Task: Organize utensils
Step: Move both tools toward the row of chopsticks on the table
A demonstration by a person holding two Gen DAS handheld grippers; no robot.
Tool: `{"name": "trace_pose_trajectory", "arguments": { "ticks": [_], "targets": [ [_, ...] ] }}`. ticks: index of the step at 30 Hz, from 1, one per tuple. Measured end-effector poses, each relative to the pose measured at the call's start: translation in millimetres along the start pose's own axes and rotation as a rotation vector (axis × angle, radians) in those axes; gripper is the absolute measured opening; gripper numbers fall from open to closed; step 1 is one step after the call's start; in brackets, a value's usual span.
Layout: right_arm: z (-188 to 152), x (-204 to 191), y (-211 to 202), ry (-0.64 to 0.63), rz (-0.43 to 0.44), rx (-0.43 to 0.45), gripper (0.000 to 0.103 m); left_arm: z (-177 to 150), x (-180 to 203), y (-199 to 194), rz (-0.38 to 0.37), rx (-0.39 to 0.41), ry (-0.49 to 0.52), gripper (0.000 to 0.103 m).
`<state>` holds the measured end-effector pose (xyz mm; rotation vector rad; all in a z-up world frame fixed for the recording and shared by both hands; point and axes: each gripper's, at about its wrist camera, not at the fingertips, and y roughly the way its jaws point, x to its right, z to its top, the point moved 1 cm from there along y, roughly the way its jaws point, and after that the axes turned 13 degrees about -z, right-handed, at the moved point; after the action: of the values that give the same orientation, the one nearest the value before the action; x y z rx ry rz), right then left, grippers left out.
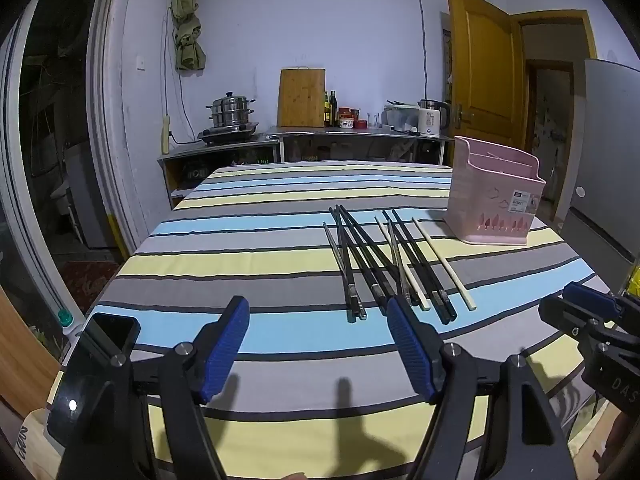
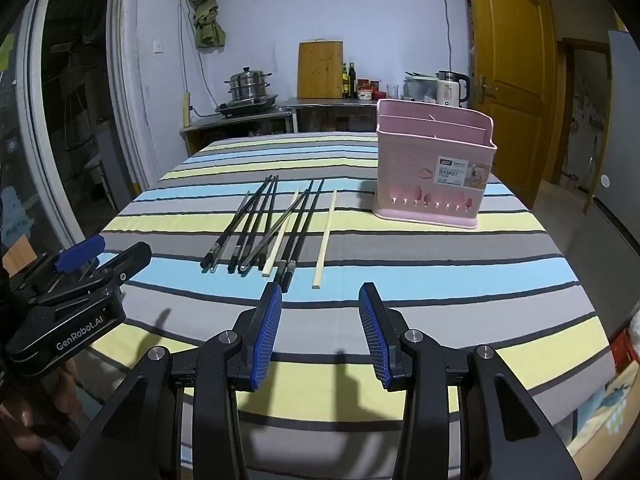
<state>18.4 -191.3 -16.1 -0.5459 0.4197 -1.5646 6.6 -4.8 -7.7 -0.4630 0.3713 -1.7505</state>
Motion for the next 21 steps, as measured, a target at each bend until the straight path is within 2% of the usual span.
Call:
{"name": "trace_pose_trajectory", "arguments": {
  "ticks": [17, 21],
  "targets": [
    [2.8, -0.6, 15.9, -0.003, 0.013, -0.028, 0.042, -0.4, -7.9, 21.7, -0.017, -0.058, 0.003, 0.074],
    [10.1, 0.9, 24.3, -0.001, 0.02, -0.034, 0.042, 6.2, -12.0, 34.0, -0.041, -0.081, -0.016, 0.074]
  ]
}}
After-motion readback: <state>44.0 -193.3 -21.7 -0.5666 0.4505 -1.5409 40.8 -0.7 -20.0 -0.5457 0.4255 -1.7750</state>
